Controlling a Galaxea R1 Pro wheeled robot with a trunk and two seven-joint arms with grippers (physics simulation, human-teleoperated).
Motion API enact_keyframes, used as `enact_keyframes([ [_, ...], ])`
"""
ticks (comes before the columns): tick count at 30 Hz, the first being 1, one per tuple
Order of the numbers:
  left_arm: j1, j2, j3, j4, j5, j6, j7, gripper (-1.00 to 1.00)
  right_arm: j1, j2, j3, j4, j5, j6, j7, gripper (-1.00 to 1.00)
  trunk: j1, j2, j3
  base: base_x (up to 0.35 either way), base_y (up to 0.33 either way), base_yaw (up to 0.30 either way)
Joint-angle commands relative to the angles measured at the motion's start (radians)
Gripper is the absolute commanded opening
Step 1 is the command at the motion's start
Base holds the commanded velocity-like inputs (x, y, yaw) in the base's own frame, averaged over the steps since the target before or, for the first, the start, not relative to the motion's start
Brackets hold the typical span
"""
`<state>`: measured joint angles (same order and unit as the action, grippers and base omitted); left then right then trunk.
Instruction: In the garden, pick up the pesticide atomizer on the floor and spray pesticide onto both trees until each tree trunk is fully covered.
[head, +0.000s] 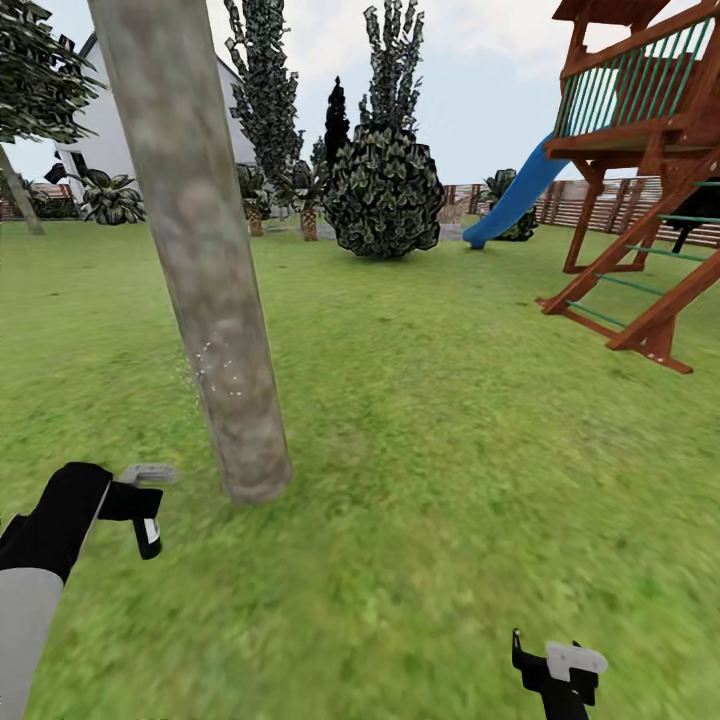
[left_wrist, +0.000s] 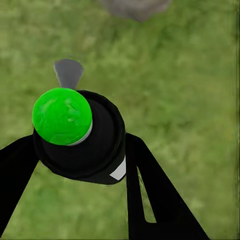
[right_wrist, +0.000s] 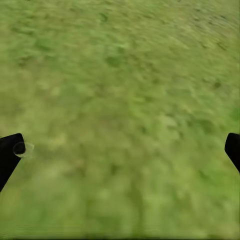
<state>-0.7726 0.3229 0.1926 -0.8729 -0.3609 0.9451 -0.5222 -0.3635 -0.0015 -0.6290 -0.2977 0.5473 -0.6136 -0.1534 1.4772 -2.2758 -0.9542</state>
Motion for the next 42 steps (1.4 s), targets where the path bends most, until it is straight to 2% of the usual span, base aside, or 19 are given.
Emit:
enact_keyframes([
  [1,0.0,-0.004,0.005,0.0,0.001,-0.004,-0.002,-1.0,0.0,0.0,0.0,0.001,0.0,0.0,0.0,1.0,0.0,0.0,0.0,0.0,0.0,0.04],
  [6,0.001,-0.032,0.002,-0.009,0.001,-0.011,-0.003,-1.0,0.0,-0.001,-0.001,0.002,0.0,0.0,0.0,1.0,0.0,0.0,0.0,0.235,0.0,0.008],
  [7,0.002,-0.033,-0.018,-0.009,0.001,-0.01,-0.003,-1.0,0.0,-0.001,-0.001,0.002,0.0,0.0,0.0,1.0,0.0,0.0,0.0,0.331,0.0,0.001],
  [8,0.012,-0.033,-0.07,-0.004,-0.002,-0.01,-0.001,-1.0,0.0,-0.002,-0.001,0.002,-0.001,0.0,0.0,1.0,0.0,0.0,0.0,0.337,0.0,0.0],
  [9,0.015,-0.032,-0.084,-0.002,-0.003,-0.009,-0.001,-1.0,0.0,-0.002,-0.001,0.003,-0.001,0.0,0.0,1.0,0.0,0.0,0.0,0.338,0.0,0.0],
  [12,0.016,-0.032,-0.088,0.0,0.0,-0.009,-0.001,-1.0,0.0,-0.002,-0.001,0.002,-0.001,0.0,0.0,1.0,0.0,0.0,0.0,0.335,-0.014,0.0],
  [19,0.018,-0.048,-0.085,-0.008,0.005,-0.012,-0.003,-1.0,0.0,-0.002,-0.001,0.002,-0.001,0.0,0.0,1.0,0.0,0.0,0.0,0.138,-0.07,0.0],
  [21,0.022,-0.05,-0.085,-0.003,0.006,-0.043,-0.003,-1.0,0.0,-0.002,-0.001,0.003,0.0,0.0,0.0,1.0,0.0,0.0,0.0,0.003,-0.002,0.0],
  [23,0.06,-0.058,-0.081,-0.002,0.005,-0.15,0.0,-1.0,0.0,-0.002,-0.001,0.003,0.0,0.0,0.0,1.0,0.0,0.0,0.0,0.001,0.0,0.0],
  [26,0.083,-0.071,-0.078,0.001,0.003,-0.186,0.002,-1.0,0.0,-0.002,-0.001,0.003,0.0,0.0,0.0,1.0,0.0,0.0,0.0,0.0,-0.006,0.0],
  [29,0.12,-0.075,-0.067,0.002,0.002,-0.193,0.01,-1.0,0.0,-0.002,-0.001,0.003,0.0,0.0,0.0,1.0,0.0,0.0,0.0,0.018,-0.211,0.002],
  [33,0.145,-0.088,-0.055,0.002,0.006,-0.19,0.106,-1.0,0.0,-0.002,-0.001,0.003,0.0,0.0,0.0,1.0,0.0,0.0,0.0,0.113,-0.266,0.167],
  [37,0.171,-0.095,-0.023,0.001,0.007,-0.19,0.119,-1.0,0.0,-0.001,-0.001,0.003,0.0,0.0,0.0,1.0,0.0,0.0,0.0,0.156,-0.256,0.272],
  [42,0.174,-0.095,-0.014,-0.019,0.006,-0.186,0.145,-1.0,0.0,-0.001,-0.001,0.003,0.0,0.0,0.0,1.0,0.0,0.0,0.0,0.186,-0.236,0.276],
])
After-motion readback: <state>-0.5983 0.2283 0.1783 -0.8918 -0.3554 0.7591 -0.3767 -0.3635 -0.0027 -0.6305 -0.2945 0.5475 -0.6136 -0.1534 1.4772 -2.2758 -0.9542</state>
